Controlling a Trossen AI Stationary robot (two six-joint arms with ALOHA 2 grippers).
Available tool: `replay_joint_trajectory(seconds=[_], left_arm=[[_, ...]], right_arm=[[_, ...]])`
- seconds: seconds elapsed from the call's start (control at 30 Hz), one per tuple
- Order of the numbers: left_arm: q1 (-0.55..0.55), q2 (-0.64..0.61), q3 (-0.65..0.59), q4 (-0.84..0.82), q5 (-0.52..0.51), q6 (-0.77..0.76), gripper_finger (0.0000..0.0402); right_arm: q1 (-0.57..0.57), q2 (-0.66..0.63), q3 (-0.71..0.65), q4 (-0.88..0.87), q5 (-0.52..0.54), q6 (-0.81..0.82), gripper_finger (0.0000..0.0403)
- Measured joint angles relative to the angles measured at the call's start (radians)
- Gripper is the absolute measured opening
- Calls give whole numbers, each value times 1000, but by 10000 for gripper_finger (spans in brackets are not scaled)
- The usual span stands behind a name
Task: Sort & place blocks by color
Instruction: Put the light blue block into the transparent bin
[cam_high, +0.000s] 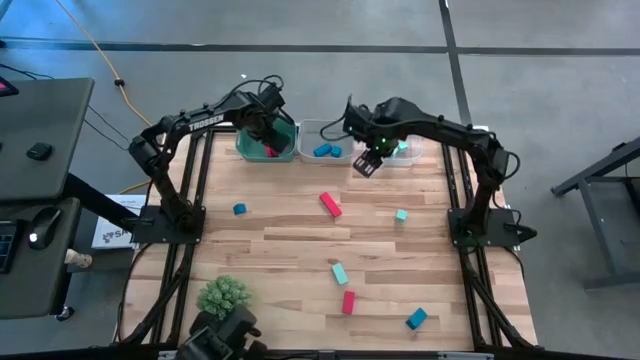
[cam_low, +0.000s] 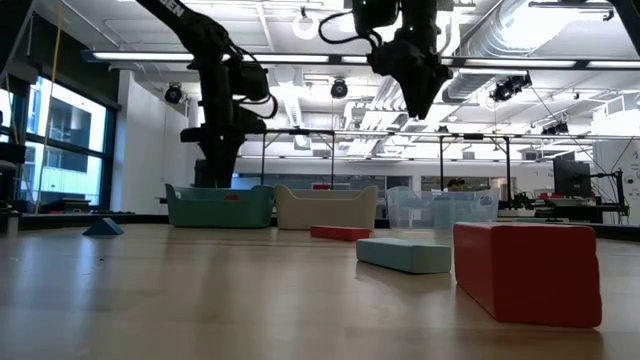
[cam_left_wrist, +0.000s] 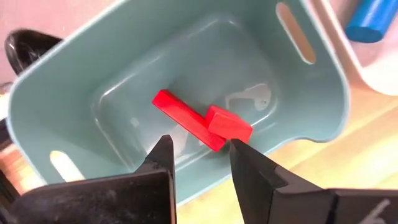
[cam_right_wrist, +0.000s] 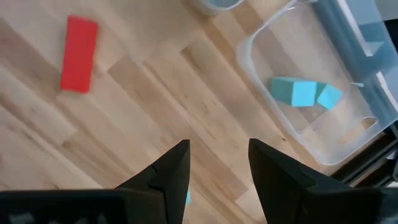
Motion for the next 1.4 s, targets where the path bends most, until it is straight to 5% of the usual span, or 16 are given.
replay_joint_trajectory(seconds=[0.3, 0.73, 1.4], left_arm=[[-3, -13, 0, 1, -1, 48, 76], [-3, -13, 1, 7, -3, 83, 76], [-3, -13, 2, 8, -3, 82, 76]], right_arm=[[113, 0, -97, -70, 15, -16, 154], [206, -26, -376, 10, -97, -19, 154], [202, -514, -836, 316, -195, 107, 154]])
